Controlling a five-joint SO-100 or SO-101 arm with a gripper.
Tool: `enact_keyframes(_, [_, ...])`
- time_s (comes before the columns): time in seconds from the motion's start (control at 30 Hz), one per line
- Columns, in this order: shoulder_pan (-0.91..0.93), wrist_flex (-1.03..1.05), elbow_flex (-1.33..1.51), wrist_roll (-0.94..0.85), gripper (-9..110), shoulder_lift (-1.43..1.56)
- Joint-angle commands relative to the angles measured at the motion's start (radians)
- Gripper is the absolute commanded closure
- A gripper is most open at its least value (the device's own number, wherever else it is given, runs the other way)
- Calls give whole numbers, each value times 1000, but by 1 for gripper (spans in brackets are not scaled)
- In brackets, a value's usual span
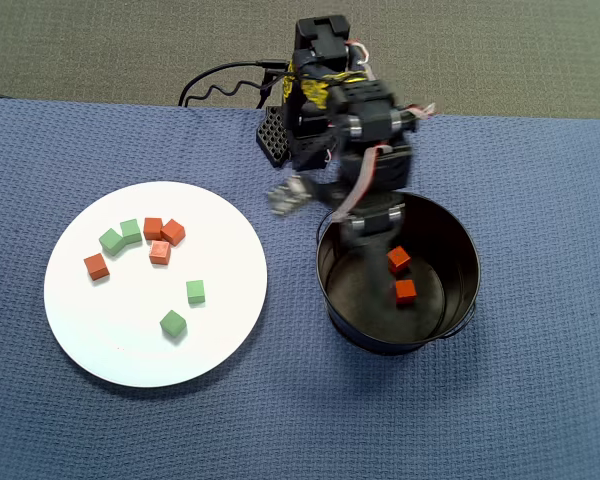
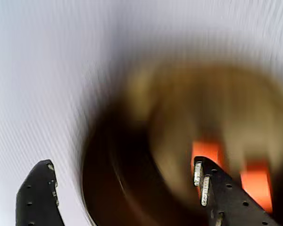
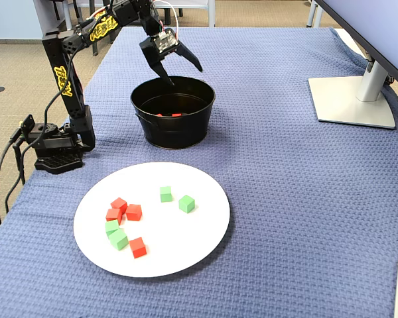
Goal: Pick up the red cubes from the white plate and place them in the black recipient
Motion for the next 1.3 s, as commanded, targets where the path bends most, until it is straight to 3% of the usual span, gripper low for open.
enact_keyframes(0.0, [238,64,-101,-107,74,3])
enact_keyframes(0.33, [727,-72,-6,-664,79,-107])
enact_keyframes(0.63, [979,-172,-120,-1114,79,-339])
enact_keyframes(1.0, [1066,-291,-51,-1020,81,-463])
enact_keyframes(1.27, [1048,-307,21,-730,82,-465])
